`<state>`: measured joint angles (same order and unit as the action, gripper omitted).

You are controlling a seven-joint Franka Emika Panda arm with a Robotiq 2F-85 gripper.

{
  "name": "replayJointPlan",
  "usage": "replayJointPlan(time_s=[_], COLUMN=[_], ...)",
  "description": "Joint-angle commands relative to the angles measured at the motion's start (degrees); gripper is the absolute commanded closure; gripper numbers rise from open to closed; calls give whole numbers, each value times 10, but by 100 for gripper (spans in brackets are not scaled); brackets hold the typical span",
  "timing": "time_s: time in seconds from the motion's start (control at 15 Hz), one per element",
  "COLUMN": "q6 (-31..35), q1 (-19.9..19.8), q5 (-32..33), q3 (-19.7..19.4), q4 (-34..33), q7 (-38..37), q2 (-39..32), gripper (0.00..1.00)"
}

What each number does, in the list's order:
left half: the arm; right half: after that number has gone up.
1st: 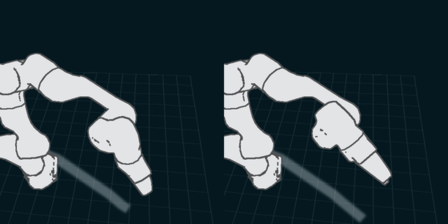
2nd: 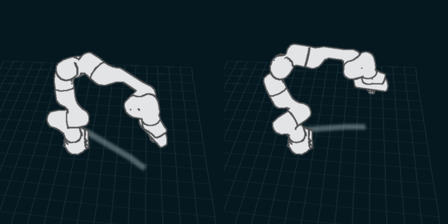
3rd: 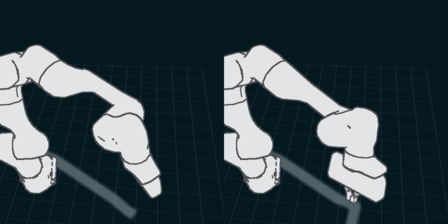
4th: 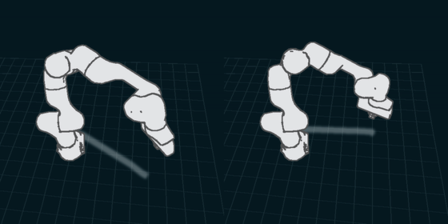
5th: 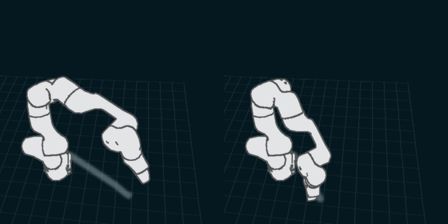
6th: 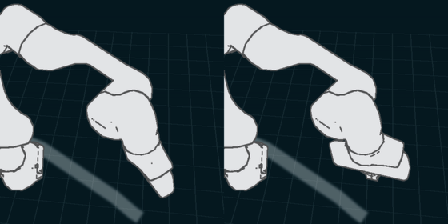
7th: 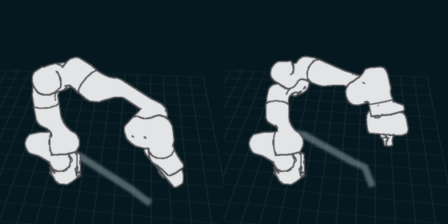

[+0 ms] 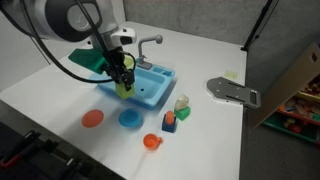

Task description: Remove the light green toy block from the sink

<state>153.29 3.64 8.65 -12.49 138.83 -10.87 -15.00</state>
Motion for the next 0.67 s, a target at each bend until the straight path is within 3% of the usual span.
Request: replayJointPlan(time_s=[0.0, 0.13, 0.2, 0.47, 0.53, 0.6], q6=[1, -8, -2, -3, -3, 4], q1=[-13, -18, -15, -18, -19, -15], q5=[17, 6, 11, 11, 10, 15], q3=[31, 46, 41, 51, 51, 54], q4=[54, 65, 44, 54, 54, 58], q7=[39, 57, 27, 36, 39, 41], q2=[43, 50, 23, 30, 30, 29], gripper=[70, 70, 45, 45, 70, 70])
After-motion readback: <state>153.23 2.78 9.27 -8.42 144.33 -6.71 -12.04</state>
